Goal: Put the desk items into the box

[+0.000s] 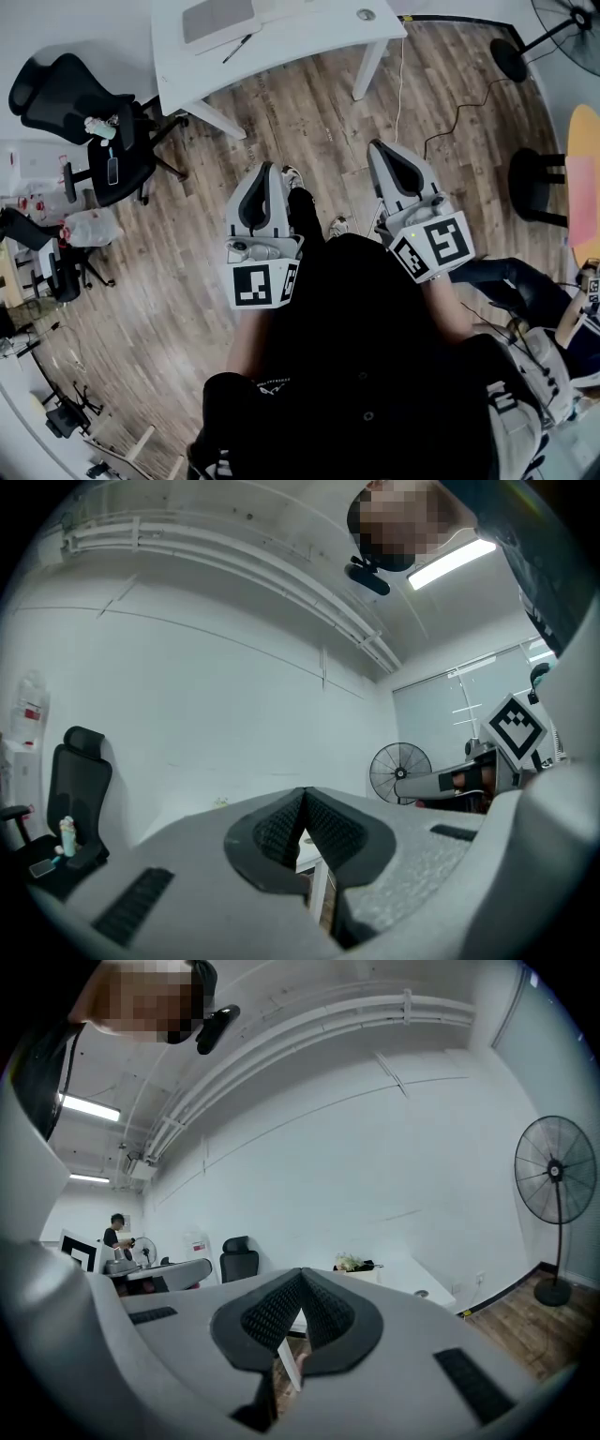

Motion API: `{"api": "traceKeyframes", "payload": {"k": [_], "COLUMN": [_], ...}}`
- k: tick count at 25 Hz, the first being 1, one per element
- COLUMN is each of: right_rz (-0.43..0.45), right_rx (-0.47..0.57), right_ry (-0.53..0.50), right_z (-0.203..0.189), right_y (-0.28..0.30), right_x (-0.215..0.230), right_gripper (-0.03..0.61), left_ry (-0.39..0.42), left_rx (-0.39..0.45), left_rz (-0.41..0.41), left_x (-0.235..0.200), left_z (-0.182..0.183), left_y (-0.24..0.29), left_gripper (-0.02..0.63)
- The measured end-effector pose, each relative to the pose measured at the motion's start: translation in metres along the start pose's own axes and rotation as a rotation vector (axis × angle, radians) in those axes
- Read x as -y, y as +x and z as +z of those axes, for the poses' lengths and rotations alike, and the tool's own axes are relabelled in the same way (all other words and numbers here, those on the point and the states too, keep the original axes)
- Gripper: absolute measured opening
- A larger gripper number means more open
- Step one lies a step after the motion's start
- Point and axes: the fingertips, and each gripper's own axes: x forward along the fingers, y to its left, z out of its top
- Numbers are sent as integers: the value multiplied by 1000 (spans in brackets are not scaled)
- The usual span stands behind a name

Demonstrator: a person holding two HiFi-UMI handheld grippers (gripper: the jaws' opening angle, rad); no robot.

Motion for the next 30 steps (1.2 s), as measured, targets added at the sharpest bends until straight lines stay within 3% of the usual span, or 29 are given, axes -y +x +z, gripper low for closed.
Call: {"api": "traceKeyframes", "payload": {"k": [6, 22, 30], "right_rz": [-16, -61, -100], "right_rx": [-8, -40, -25], "right_ry": [9, 15, 11], "right_z": [2, 21, 30], "right_y": [39, 207, 275], "right_x": [6, 33, 32], "right_gripper": [-2, -2, -2], "left_ry": [30, -28, -15], "left_rx": [1, -10, -15], "left_rz": [-37, -114, -151], "left_x": [-23, -138, -191], "left_z": [-6, -8, -6], "left_y": [34, 175, 211], "left_gripper": [8, 8, 8]}}
